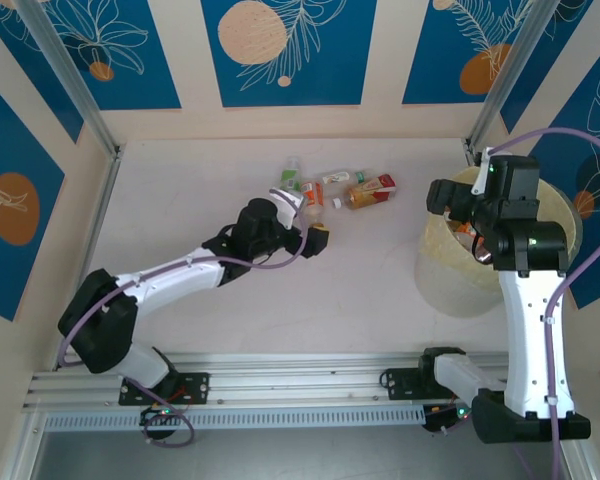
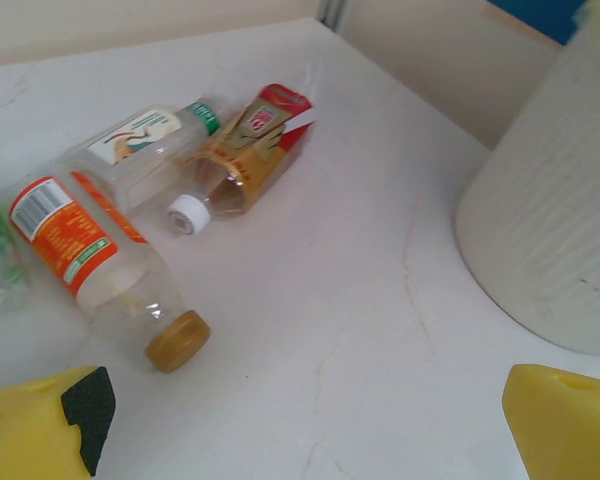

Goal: Put the plastic bottles in the bin

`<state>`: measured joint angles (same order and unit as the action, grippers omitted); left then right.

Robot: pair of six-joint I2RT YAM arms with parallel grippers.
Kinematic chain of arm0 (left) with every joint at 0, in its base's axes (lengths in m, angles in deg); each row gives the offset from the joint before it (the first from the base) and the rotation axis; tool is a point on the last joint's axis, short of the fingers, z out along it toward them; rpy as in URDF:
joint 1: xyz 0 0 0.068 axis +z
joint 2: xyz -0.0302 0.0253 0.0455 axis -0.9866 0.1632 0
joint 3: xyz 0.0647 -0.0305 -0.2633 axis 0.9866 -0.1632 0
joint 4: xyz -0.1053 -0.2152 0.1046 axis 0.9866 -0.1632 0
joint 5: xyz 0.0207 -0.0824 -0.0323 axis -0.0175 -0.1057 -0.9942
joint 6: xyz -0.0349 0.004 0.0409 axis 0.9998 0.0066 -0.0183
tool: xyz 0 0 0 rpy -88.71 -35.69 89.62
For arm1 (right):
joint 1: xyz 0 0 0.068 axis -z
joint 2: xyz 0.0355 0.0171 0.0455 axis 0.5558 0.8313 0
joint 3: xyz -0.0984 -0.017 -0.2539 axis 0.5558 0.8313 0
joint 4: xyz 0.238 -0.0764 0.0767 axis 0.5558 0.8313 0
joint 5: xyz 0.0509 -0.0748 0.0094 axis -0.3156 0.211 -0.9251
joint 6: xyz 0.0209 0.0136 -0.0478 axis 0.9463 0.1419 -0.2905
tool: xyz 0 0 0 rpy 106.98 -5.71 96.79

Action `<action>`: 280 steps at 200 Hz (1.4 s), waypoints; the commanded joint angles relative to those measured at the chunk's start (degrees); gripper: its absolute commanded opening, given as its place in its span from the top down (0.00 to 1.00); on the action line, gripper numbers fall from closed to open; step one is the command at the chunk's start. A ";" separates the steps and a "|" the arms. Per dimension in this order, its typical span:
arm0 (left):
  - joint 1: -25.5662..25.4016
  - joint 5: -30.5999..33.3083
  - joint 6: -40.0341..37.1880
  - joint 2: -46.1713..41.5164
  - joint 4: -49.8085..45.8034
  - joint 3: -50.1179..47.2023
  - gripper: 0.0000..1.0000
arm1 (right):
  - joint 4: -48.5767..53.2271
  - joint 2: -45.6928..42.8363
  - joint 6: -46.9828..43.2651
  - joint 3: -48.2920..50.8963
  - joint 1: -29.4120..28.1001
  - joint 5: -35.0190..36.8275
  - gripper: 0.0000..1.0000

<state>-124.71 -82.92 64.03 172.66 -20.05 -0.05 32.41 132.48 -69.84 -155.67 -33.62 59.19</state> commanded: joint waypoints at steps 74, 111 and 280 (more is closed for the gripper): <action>3.44 8.53 14.70 6.97 -10.56 5.56 0.00 | -23.27 -5.71 7.73 10.98 -7.19 -28.03 0.01; 6.00 9.40 20.06 8.22 -12.91 5.67 0.00 | -27.46 -0.90 6.06 11.55 -20.38 -20.86 0.01; 11.40 10.71 25.47 2.31 -12.20 -3.90 0.00 | -27.51 42.52 37.63 0.85 -22.80 9.97 0.01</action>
<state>-114.13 -72.58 88.42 176.33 -33.04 -3.00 3.86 170.14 -41.68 -151.41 -58.14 69.51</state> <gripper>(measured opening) 0.999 0.995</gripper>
